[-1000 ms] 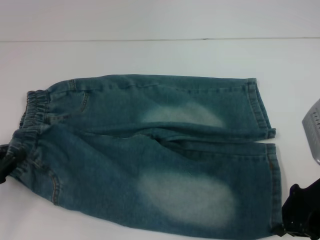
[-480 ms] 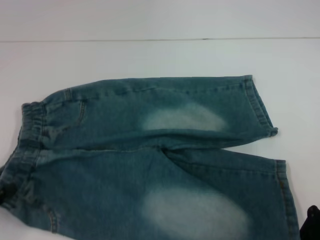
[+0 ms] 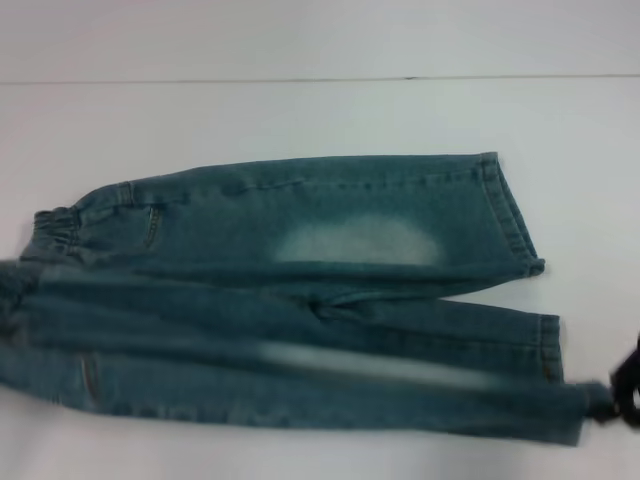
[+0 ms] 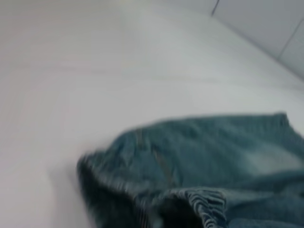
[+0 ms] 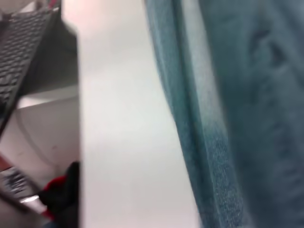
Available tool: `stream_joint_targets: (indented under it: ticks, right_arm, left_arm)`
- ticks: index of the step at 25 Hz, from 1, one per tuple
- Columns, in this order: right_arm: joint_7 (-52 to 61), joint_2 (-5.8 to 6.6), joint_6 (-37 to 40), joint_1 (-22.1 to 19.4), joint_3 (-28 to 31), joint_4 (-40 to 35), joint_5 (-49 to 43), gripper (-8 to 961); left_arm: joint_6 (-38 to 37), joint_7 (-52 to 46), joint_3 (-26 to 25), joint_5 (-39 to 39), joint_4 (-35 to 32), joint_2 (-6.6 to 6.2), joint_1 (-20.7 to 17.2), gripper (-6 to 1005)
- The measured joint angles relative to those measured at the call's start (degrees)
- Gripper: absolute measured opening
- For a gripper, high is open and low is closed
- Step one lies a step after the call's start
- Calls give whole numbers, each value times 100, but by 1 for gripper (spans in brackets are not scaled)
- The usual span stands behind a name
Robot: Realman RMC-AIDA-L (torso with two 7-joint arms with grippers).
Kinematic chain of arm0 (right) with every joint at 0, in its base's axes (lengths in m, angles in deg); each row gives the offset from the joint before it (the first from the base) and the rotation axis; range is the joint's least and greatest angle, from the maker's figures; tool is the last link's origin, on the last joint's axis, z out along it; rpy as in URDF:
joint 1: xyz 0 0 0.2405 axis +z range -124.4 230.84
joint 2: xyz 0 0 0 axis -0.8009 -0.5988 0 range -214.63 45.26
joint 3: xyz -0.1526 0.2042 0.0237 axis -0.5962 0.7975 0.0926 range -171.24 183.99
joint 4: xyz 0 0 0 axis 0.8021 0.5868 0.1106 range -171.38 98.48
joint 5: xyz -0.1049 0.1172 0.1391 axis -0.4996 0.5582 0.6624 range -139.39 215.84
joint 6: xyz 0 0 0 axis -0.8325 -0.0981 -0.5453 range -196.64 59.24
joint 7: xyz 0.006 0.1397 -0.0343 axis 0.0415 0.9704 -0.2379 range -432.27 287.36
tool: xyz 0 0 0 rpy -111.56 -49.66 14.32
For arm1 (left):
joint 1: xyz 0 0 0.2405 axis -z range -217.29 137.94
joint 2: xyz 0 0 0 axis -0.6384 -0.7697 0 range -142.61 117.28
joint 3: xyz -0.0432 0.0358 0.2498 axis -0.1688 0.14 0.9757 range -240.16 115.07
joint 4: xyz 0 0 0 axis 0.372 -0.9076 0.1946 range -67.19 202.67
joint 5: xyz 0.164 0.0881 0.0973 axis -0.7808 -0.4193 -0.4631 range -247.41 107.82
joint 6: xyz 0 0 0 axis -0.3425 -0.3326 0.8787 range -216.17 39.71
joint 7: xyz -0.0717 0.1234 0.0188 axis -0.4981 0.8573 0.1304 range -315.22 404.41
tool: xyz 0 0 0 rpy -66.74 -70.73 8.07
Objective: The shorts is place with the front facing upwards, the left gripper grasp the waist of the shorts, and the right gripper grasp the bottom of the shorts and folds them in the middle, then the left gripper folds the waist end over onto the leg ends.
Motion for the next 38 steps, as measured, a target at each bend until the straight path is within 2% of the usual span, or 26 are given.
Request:
stream_joint_targets:
  ticks: [5, 12, 16, 23, 28, 30, 38]
  right_arm:
    - [-204, -5, -507, 454, 543, 90, 179, 12]
    - [-208, -37, -1960, 899, 478, 808, 721, 13]
    - [-233, -43, -2732, 966, 441, 1107, 1105, 13]
    - [-330, -13, -4033, 963, 402, 1598, 1566, 14]
    - [-268, -48, -4734, 1006, 264, 1844, 1686, 14]
    - [-302, -35, -5232, 1085, 246, 2103, 1797, 14]
    - [-961, -62, -6220, 1339, 45, 2874, 2168, 15]
  left_arm:
    - [167, -1, -38, 443, 198, -23, 315, 65]
    - [1053, 66, 348, 630, 696, 23, 873, 72]
    - [1575, 69, 498, 696, 833, 63, 1082, 77]
    - [2723, 148, 967, 1007, 1098, 73, 1147, 84]
    - [3589, 150, 1274, 1041, 1138, 172, 1156, 90]
    - [3801, 150, 1412, 1042, 1156, 187, 1150, 92]
    - [4376, 340, 1663, 1092, 1430, 196, 1164, 100]
